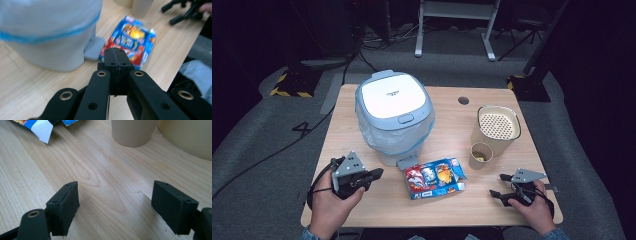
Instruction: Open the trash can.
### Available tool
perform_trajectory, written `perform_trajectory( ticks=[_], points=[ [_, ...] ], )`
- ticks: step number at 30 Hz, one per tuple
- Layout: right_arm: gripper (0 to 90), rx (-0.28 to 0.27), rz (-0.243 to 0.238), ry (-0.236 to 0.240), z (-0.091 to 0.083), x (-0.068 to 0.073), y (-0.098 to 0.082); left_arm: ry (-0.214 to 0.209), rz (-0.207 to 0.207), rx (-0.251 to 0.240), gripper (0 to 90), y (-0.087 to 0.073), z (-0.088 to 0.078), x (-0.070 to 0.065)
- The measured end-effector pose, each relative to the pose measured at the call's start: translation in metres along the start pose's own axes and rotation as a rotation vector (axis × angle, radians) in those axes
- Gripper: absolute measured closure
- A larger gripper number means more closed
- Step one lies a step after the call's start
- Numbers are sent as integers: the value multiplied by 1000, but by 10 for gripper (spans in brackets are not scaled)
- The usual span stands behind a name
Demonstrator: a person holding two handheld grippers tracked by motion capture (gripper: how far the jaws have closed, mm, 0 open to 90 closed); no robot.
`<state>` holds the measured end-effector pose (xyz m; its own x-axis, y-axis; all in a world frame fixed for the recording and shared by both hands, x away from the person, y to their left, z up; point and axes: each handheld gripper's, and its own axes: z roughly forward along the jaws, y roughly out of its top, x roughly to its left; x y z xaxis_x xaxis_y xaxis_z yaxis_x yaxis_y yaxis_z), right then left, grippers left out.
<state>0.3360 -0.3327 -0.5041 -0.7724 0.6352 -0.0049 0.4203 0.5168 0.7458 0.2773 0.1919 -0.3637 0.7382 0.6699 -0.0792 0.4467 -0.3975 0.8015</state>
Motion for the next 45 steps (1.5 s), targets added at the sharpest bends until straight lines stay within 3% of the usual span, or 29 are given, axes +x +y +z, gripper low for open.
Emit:
perform_trajectory(
  ticks=[6,9,11,13,19,28,31,37,45],
  points=[
    [221,0,0,0,0,0,0,-42,31,-55,897,24,-11,2],
    [221,0,0,0,0,0,0,-67,70,-83,895,36,-14,1],
    [221,0,0,0,0,0,0,-108,104,-121,888,48,-15,0],
    [221,0,0,0,0,0,0,-123,115,-136,887,52,-16,1],
    [221,0,1,0,0,0,0,-169,140,-185,897,81,-15,15],
    [221,1,1,1,0,0,0,-180,161,-208,898,106,-4,30],
    [221,0,0,0,0,0,0,-153,164,-191,897,113,3,38],
    [225,-1,4,-1,0,0,0,-163,124,-187,898,123,18,52],
    [225,-1,4,-1,0,1,0,-176,117,-156,863,128,34,53]
  ],
)
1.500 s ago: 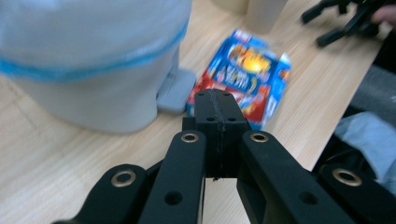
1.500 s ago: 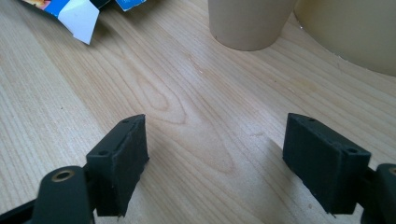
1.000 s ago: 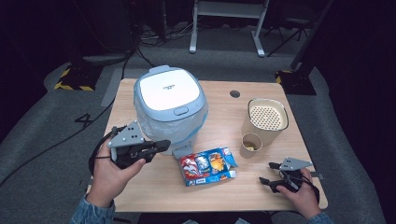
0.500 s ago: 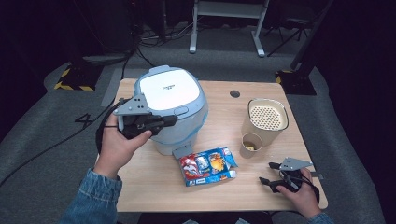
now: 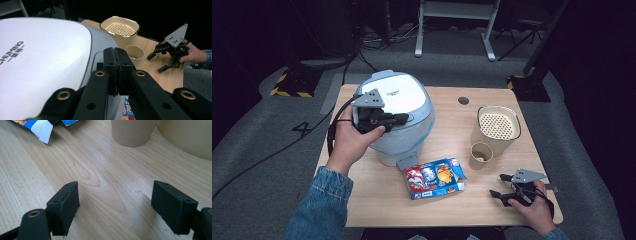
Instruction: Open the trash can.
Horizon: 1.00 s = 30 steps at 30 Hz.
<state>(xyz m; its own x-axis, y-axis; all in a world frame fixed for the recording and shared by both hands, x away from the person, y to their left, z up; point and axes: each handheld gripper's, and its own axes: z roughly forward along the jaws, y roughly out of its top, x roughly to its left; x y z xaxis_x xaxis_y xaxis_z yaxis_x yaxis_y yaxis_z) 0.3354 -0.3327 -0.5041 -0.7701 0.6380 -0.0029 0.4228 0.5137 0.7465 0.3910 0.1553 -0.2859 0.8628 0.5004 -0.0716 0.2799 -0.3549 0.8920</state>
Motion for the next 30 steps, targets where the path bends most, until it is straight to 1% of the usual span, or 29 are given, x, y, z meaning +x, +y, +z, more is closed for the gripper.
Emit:
perform_trajectory(
  ticks=[1,2,3,6,8,9,13,16,19,20,22,23,24,25,27,28,29,30],
  points=[
    [225,0,0,0,0,0,0,-3,-9,-1,863,1,1,0],
    [225,0,0,0,0,0,0,1,-7,2,868,1,2,0],
    [225,0,0,0,0,0,0,6,1,8,896,2,2,0],
    [225,0,0,0,0,0,0,30,9,16,899,3,1,1],
    [225,0,0,0,0,0,0,49,24,21,900,4,0,1],
    [225,0,0,0,0,0,0,52,19,19,900,4,0,1],
    [225,0,0,0,0,0,0,45,11,1,900,1,0,2],
    [225,0,2,-2,0,0,0,28,0,-4,900,-1,1,2],
    [225,2,4,-8,0,1,0,41,5,-6,900,-1,2,1],
    [226,1,5,-7,0,1,0,58,17,2,900,-1,2,-1],
    [227,1,7,-9,0,1,0,70,18,8,900,0,2,-2],
    [228,0,9,-10,0,1,0,67,21,11,900,0,2,-2],
    [229,2,10,-13,0,1,0,50,9,12,900,0,3,-4],
    [229,2,10,-14,0,2,0,49,11,9,900,0,3,-4],
    [243,1,17,-17,0,3,0,63,17,-3,895,-1,2,-5],
    [258,-2,20,-18,-1,3,0,69,18,-9,791,-1,2,-6],
    [258,-2,20,-18,-1,3,0,84,8,-25,791,-1,2,-7],
    [303,-4,18,-19,-1,6,1,90,3,-51,612,-2,2,-8]
  ],
)
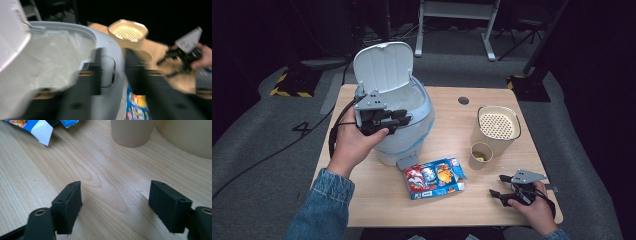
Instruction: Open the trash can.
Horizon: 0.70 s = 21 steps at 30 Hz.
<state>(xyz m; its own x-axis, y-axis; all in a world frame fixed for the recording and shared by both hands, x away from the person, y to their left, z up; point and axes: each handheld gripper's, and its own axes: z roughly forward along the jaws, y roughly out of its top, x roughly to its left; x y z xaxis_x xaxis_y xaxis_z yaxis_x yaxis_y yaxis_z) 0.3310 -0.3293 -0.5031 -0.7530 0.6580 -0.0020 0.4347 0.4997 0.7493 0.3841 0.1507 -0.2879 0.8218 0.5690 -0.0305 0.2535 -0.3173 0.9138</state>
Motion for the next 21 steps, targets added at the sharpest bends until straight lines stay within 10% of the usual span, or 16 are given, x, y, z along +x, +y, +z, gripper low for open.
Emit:
perform_trajectory(
  ticks=[13,21],
  points=[
    [440,-43,-93,66,-9,32,38,12,41,-84,408,-39,-41,-37],
    [381,-17,-162,96,17,54,62,13,35,-37,370,-91,-45,-52]
  ],
)
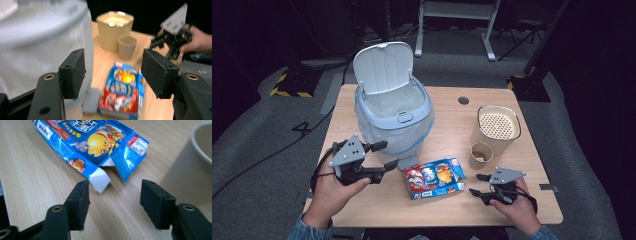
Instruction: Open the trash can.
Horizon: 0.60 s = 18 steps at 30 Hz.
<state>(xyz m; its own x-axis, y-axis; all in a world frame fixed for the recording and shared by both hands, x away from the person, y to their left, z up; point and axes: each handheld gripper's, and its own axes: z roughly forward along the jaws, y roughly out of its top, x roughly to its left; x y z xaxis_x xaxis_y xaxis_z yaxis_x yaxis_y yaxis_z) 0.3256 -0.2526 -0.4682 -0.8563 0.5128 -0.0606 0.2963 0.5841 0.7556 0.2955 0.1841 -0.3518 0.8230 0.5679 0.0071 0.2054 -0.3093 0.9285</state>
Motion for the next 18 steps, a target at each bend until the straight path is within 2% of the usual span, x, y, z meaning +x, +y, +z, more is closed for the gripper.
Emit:
perform_trajectory(
  ticks=[2,4,6,7,8,11,14,18],
  points=[
    [367,4,-2,2,7,1,5,9,-5,2,373,-13,1,0],
    [425,-4,-9,0,12,2,11,8,-21,-8,380,-25,4,1],
    [464,4,-15,0,19,2,15,13,-20,26,385,-36,7,2],
    [515,19,-37,-11,24,1,19,22,-16,33,393,-41,8,3],
    [515,19,-37,-11,24,1,19,28,-26,37,393,-46,8,4],
    [564,45,-69,-20,34,-1,23,12,-39,44,391,-55,10,3],
    [610,56,-80,-19,39,-3,26,-11,-37,53,388,-62,11,3],
    [661,70,-86,-2,42,-6,29,-11,-50,56,386,-68,9,4]
  ],
)
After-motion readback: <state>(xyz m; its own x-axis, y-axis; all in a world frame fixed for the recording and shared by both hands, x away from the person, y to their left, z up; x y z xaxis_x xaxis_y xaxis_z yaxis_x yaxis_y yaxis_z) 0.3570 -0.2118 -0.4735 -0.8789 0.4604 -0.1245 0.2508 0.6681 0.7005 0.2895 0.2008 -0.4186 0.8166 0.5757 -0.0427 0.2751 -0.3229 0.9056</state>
